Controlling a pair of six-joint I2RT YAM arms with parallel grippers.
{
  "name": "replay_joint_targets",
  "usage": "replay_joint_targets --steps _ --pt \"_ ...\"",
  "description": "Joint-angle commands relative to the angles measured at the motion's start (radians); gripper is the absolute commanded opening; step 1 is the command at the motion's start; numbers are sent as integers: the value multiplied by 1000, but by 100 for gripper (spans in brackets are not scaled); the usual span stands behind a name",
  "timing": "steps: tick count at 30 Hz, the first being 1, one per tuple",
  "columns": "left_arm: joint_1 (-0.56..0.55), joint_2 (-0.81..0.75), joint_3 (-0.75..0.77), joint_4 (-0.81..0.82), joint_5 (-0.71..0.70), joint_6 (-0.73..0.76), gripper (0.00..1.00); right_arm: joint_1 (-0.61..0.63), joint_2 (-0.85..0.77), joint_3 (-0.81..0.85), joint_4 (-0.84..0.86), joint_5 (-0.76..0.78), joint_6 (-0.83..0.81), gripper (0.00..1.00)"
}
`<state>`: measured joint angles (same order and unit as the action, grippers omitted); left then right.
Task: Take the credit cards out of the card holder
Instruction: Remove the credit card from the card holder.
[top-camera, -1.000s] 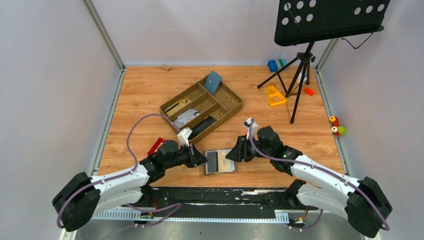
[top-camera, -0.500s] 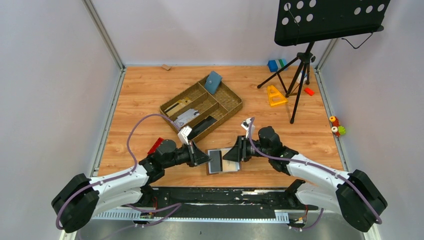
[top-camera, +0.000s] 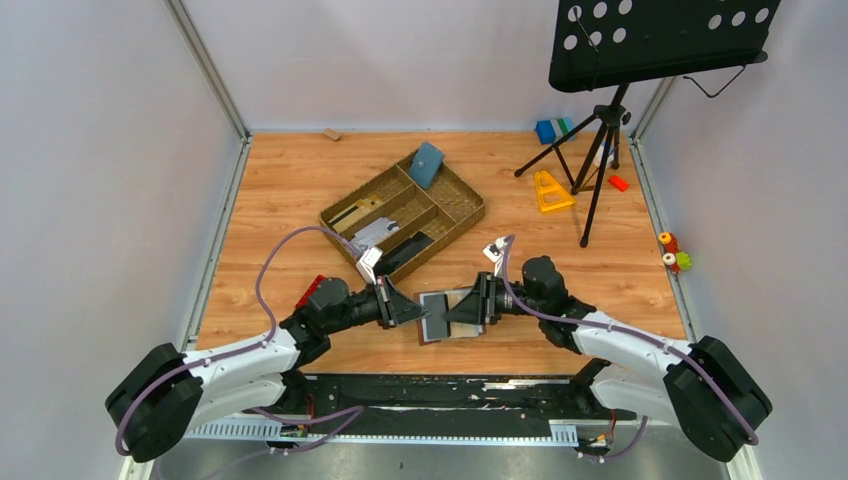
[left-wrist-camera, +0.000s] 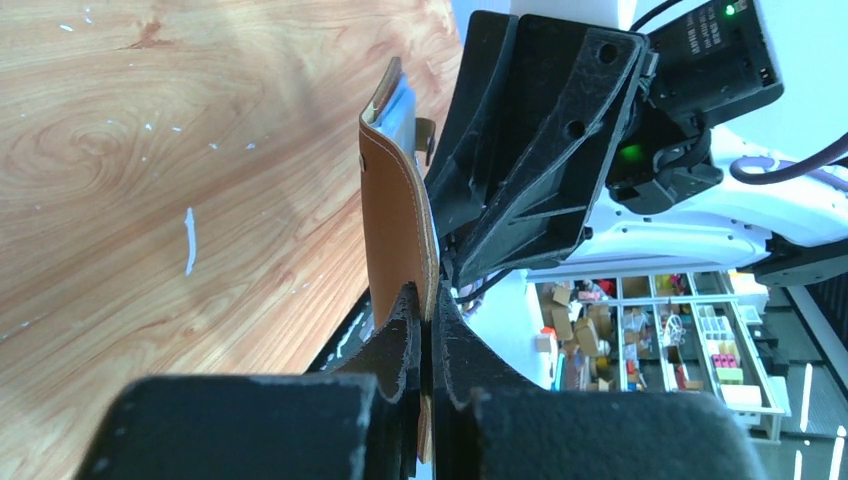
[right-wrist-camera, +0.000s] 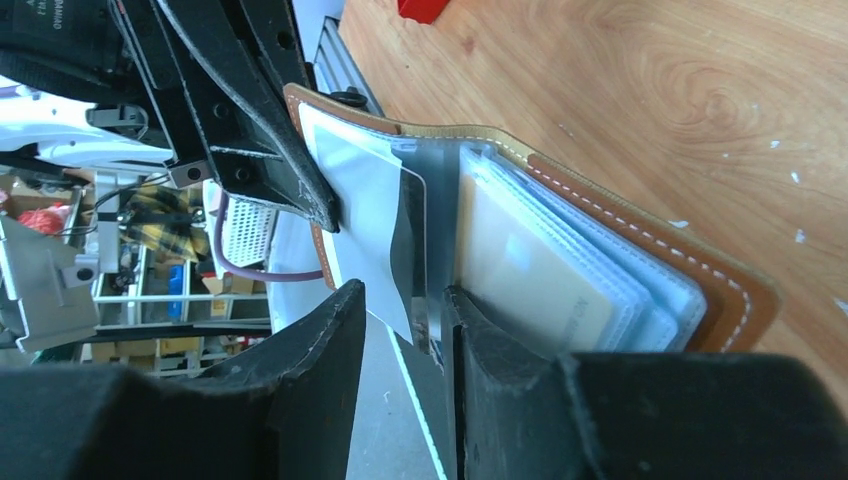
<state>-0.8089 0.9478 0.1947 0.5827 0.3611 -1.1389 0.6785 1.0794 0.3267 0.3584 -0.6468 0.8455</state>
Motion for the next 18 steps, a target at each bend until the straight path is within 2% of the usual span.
replay_joint_targets --steps 1,6,18 --pt "2 22 22 216 51 -69 0 -8 22 -35 182 -62 103 33" --pt "3 60 11 282 57 -87 0 -27 25 -81 353 -105 191 27" --pt "7 72 -13 308 45 -90 0 -40 -129 -121 411 -106 204 23"
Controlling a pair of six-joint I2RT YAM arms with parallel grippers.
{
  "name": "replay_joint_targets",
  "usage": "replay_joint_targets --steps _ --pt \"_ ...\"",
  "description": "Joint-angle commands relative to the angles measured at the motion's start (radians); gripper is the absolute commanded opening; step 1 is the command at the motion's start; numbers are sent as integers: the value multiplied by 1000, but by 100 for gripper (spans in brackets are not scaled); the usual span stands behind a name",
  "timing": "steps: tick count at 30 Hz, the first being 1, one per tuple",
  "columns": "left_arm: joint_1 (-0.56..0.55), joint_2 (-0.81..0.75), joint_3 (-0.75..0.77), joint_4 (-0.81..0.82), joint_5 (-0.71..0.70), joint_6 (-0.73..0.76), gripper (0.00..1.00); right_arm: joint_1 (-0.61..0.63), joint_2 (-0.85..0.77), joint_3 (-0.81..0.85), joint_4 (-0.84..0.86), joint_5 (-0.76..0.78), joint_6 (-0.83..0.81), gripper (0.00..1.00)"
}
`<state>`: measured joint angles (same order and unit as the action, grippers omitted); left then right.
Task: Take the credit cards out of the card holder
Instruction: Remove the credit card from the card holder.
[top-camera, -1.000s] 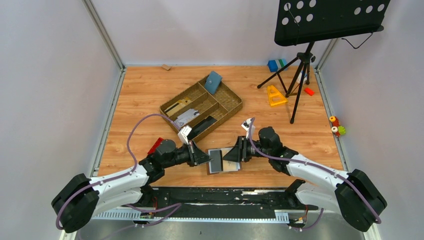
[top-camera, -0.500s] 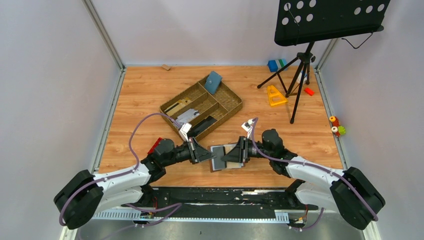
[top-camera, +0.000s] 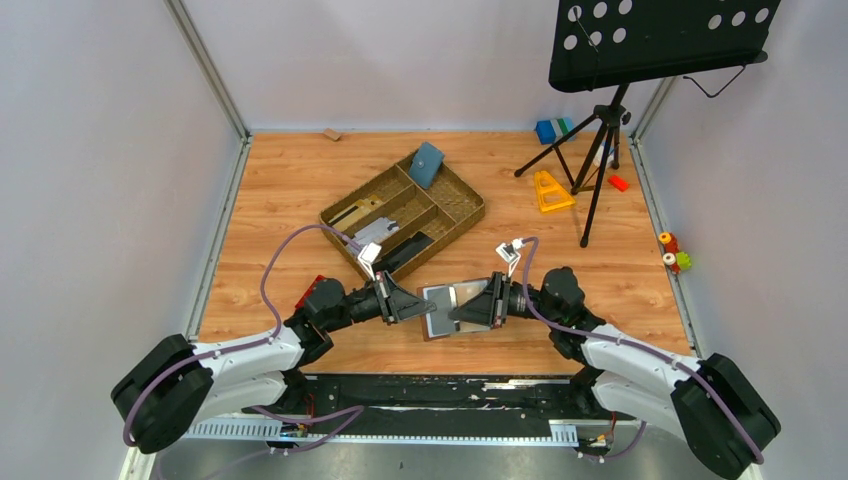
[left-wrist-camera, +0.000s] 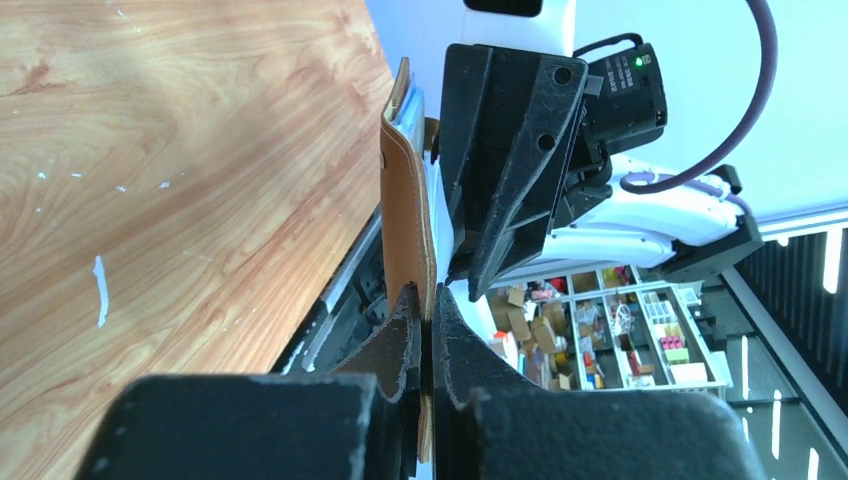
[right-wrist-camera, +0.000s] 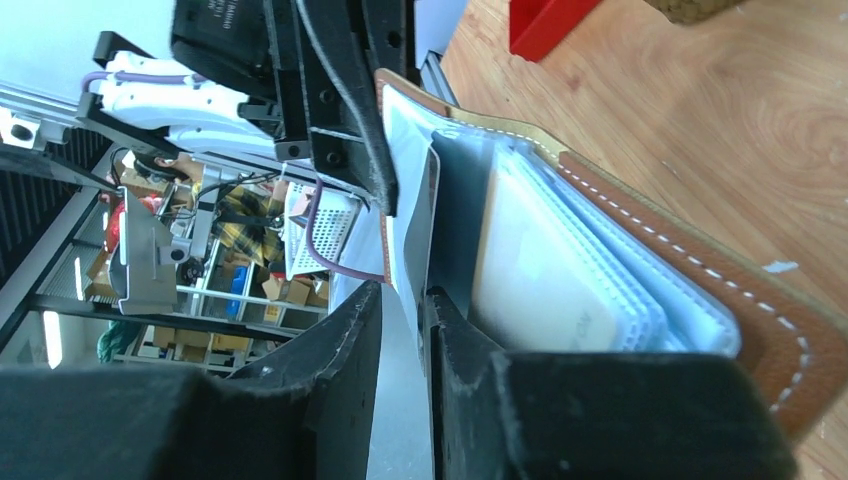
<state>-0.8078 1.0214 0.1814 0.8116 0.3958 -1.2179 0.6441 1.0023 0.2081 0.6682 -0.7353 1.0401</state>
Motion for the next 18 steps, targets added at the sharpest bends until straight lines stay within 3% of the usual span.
replay_joint_targets --steps 1,18 --pt "5 -3 1 79 11 -11 0 -6 -60 0 105 -24 10 22" --pt "7 -2 -14 133 19 -25 0 -13 -82 -22 145 -15 50 0"
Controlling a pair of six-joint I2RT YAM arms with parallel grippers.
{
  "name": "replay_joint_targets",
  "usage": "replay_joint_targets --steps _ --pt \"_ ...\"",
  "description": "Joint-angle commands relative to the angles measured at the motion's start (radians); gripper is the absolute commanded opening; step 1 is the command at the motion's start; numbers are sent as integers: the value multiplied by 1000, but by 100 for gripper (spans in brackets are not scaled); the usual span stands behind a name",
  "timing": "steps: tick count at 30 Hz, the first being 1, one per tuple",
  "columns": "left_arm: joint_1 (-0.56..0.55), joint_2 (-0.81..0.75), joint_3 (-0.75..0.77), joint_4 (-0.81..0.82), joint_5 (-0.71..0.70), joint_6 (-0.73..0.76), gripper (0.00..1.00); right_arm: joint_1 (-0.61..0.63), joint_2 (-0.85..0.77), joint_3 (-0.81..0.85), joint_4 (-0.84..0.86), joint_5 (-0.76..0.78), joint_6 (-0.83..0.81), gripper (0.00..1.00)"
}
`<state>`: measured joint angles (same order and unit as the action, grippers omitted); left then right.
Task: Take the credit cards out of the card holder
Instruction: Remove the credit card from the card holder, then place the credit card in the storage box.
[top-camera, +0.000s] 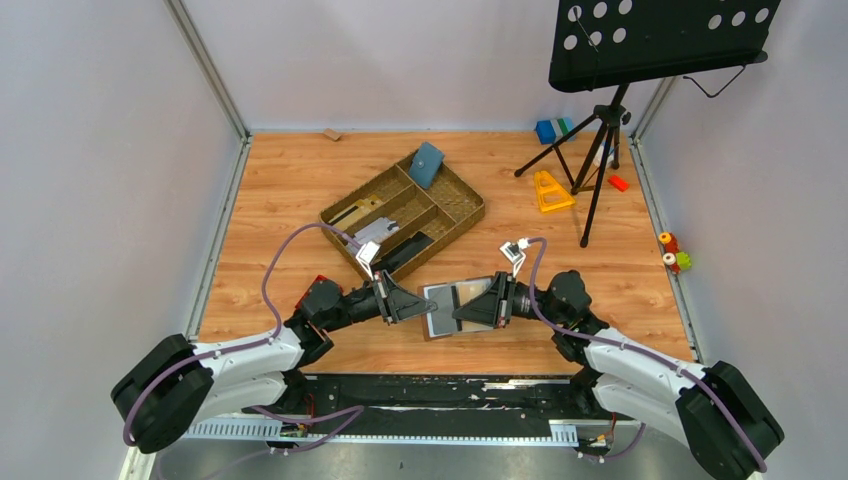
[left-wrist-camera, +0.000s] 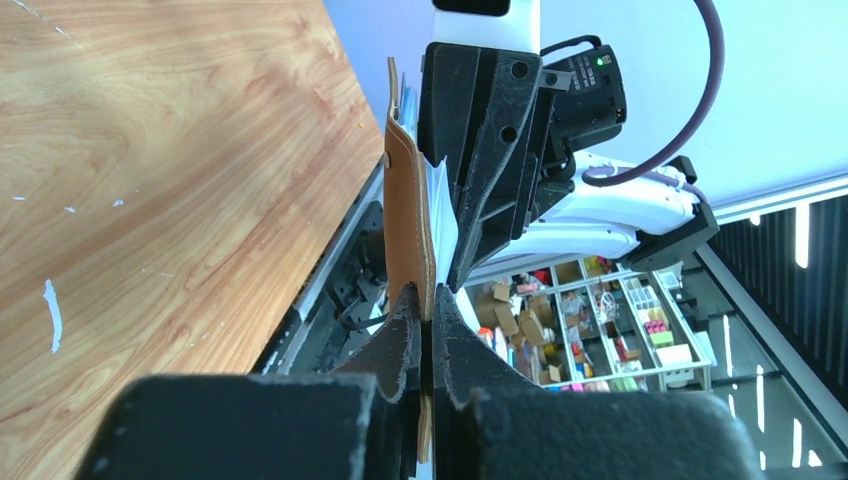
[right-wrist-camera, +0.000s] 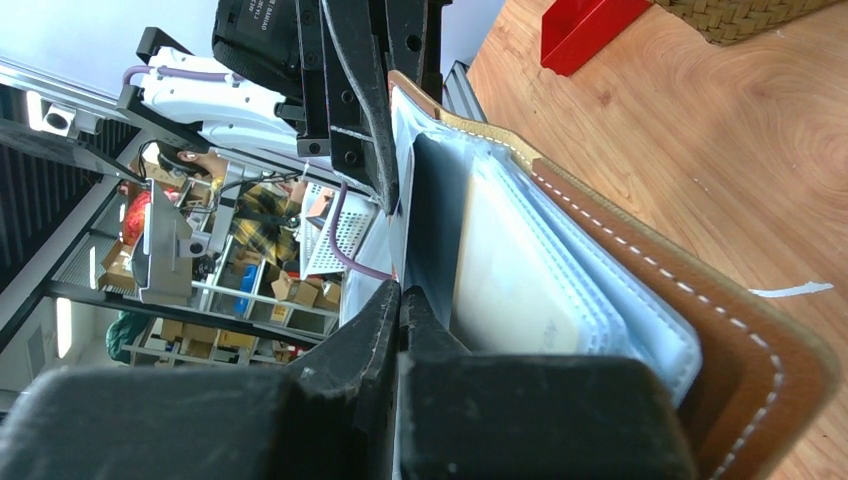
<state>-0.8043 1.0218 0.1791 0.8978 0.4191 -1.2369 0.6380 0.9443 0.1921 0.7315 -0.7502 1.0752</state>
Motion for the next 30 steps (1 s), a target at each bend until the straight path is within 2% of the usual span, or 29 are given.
replay_joint_targets --steps 1,7,12,13,17,19,24,27,30 --pt "4 -8 -14 43 -8 -6 0 -13 -31 -10 68 7 11 0" --pt "38 -52 -37 4 1 -5 0 -59 -100 -36 -69 48 -35 0" --pt "62 -118 -25 -130 -4 39 0 -78 -151 -22 -194 78 -88 0" --pt "65 -139 -11 -200 -10 62 0 -81 -155 -8 -228 85 -111 0" --pt "68 -211 118 -744 -140 265 0 -82 -181 102 -490 170 -261 0" --pt "68 -222 168 -903 -191 334 0 -81 -186 163 -587 226 -337 0" --pt "68 -215 271 -1124 -276 450 0 -83 -123 306 -655 317 -443 0" --pt "68 -214 318 -1267 -351 499 0 -82 -19 386 -633 315 -464 0" --pt "68 -209 301 -1309 -362 471 0 -78 129 493 -612 280 -487 0"
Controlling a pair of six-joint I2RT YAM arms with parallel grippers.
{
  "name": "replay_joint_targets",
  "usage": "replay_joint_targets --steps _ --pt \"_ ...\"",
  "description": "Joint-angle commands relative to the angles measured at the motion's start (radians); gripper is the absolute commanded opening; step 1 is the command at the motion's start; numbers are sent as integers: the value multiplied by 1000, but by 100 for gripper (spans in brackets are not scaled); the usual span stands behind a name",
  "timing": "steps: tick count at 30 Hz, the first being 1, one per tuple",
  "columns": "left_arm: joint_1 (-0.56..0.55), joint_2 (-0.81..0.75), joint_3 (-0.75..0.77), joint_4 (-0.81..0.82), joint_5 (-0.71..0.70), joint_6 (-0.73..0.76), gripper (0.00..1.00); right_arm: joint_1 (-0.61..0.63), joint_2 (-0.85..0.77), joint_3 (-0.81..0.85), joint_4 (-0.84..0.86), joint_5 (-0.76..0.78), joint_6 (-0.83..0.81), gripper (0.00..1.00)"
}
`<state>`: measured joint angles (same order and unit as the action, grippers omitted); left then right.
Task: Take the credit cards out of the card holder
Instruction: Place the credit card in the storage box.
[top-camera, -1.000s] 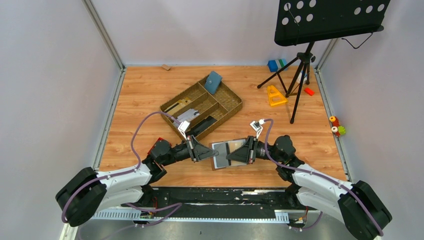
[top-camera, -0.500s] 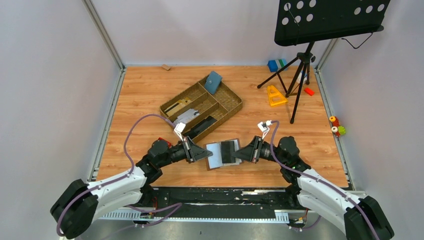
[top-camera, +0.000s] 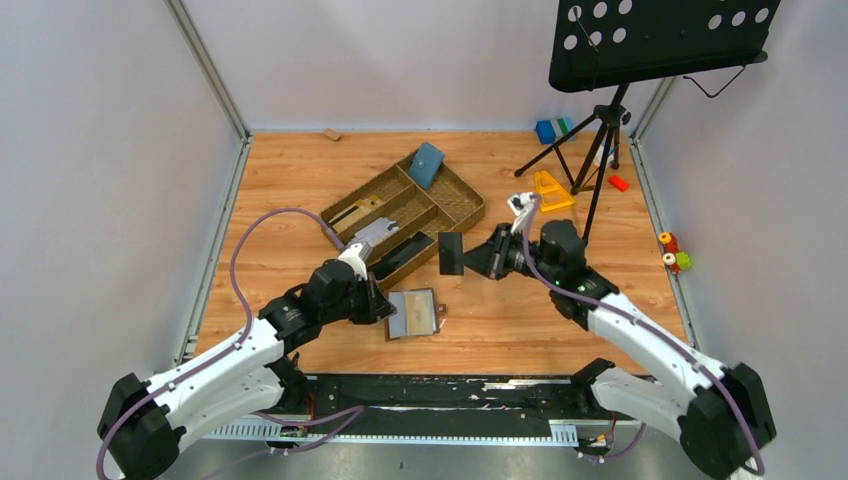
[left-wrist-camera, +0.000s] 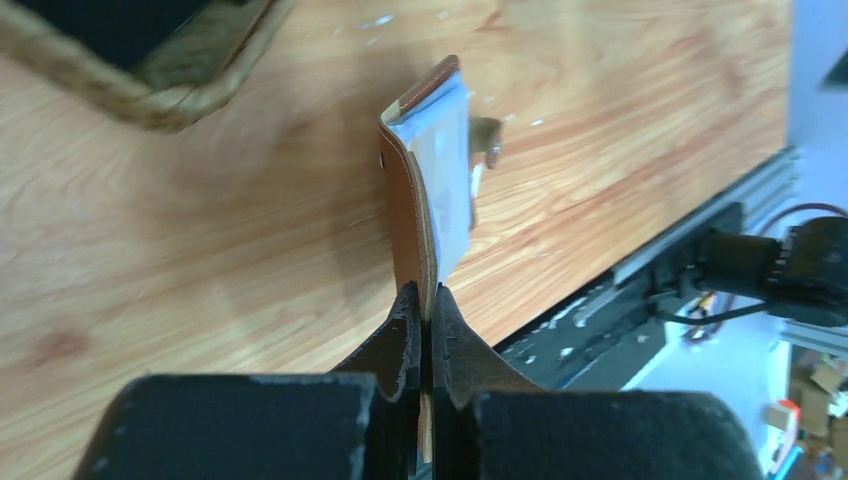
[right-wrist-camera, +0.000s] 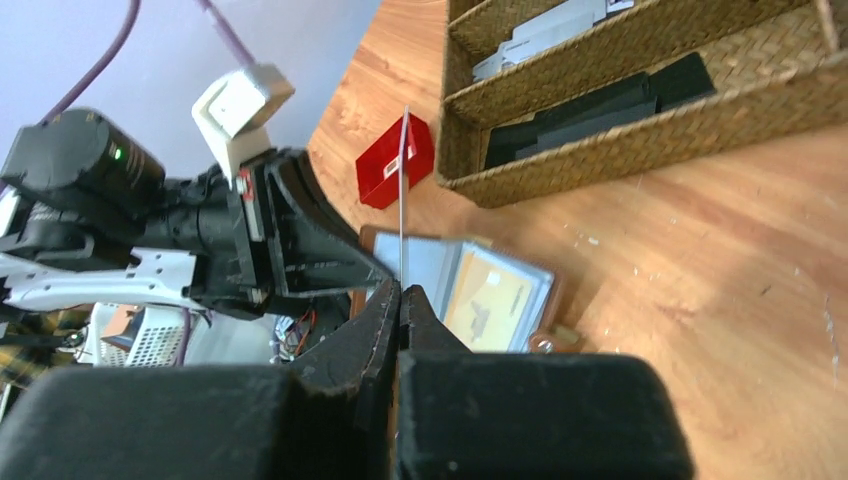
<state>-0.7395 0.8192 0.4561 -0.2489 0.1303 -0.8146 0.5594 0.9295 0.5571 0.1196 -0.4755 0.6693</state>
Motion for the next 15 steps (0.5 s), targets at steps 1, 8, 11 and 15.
replay_joint_targets --steps 1,8,11,15 --pt "3 -9 10 -173 -76 34 0 0 220 168 -2 -7 -87 0" --pt "3 -82 -104 -232 -225 -102 0 94 527 444 11 150 -19 0" --pt "3 -90 -130 -257 -296 -188 0 158 632 518 35 352 88 0" --pt "3 -93 -167 -263 -372 -271 0 253 734 586 86 621 276 0"
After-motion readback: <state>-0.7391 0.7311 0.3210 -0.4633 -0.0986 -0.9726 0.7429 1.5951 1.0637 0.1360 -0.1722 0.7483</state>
